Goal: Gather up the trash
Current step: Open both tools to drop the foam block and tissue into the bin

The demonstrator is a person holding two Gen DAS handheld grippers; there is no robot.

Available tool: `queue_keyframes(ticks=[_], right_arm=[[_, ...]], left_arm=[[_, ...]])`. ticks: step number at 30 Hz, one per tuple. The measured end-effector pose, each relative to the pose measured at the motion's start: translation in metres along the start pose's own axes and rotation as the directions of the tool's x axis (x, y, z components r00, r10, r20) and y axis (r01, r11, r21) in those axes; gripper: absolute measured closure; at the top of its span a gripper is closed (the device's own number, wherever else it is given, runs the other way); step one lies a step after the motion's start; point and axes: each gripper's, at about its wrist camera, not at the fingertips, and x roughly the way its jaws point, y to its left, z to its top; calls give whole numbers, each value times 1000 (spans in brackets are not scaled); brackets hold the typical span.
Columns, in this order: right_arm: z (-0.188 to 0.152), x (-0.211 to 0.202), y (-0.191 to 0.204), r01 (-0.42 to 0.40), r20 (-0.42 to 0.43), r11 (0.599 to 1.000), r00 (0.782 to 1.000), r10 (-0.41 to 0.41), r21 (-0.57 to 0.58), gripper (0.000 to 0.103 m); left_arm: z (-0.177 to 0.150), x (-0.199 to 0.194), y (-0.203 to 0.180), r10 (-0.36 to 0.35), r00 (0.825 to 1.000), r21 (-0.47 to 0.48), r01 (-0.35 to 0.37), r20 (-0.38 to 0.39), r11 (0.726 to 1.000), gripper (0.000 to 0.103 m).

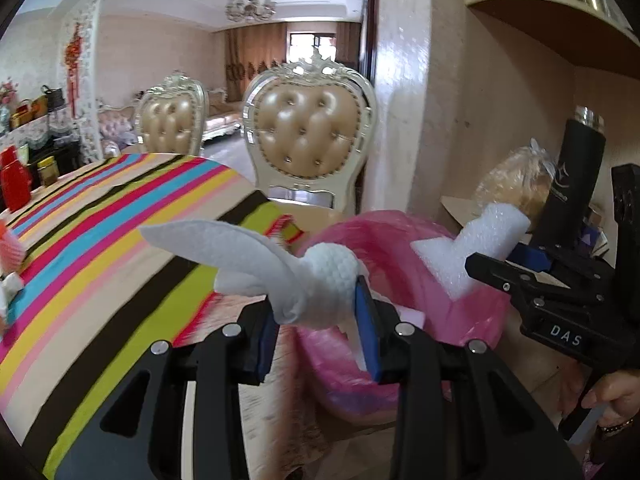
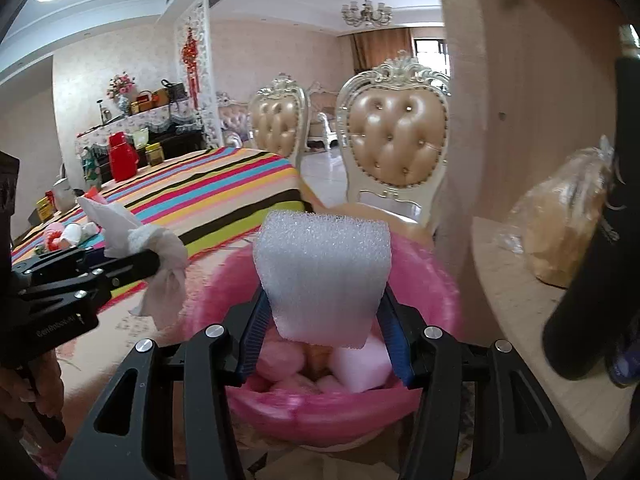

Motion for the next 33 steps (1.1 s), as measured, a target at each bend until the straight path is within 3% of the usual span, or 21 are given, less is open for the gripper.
queue_keyframes(ticks=[6, 10, 11, 13, 15, 18, 22, 26, 33], right_arm=[[-1, 5, -19, 16, -11, 1000, 1000, -16, 27, 51], [3, 14, -24, 13, -19, 999, 1000, -12, 36, 51], [4, 17, -24, 8, -20, 999, 1000, -7, 36, 50], [7, 23, -26, 6, -21, 999, 1000, -5, 52, 40], [8, 22, -27, 9, -12, 998, 1000, -9, 59, 25], [11, 17, -22, 4, 10, 998, 1000, -4, 56, 23], [12, 15, -9, 0, 6, 999, 1000, 0, 42, 23], [15, 17, 19, -36, -6, 999, 999, 36, -1, 23], [24, 26, 110, -168, -18, 978, 986, 168, -123, 23]], left_arm=[[11, 35, -20, -39, 999, 12, 39, -14, 999, 69], [19, 58, -26, -139, 990, -6, 139, -32, 990, 60], [20, 62, -26, -123, 991, -13, 123, -43, 992, 48], [19, 58, -18, -70, 997, -40, 70, -12, 997, 34], [18, 48, -5, -35, 999, -62, 37, 22, 997, 28], [15, 31, 15, 28, 999, -43, -26, 43, 999, 25], [8, 5, 48, 141, 989, -31, -139, 44, 990, 9], [-2, -22, 81, 213, 977, -62, -211, 21, 975, 5], [-21, -76, 143, 341, 940, -124, -338, 5, 933, 5]])
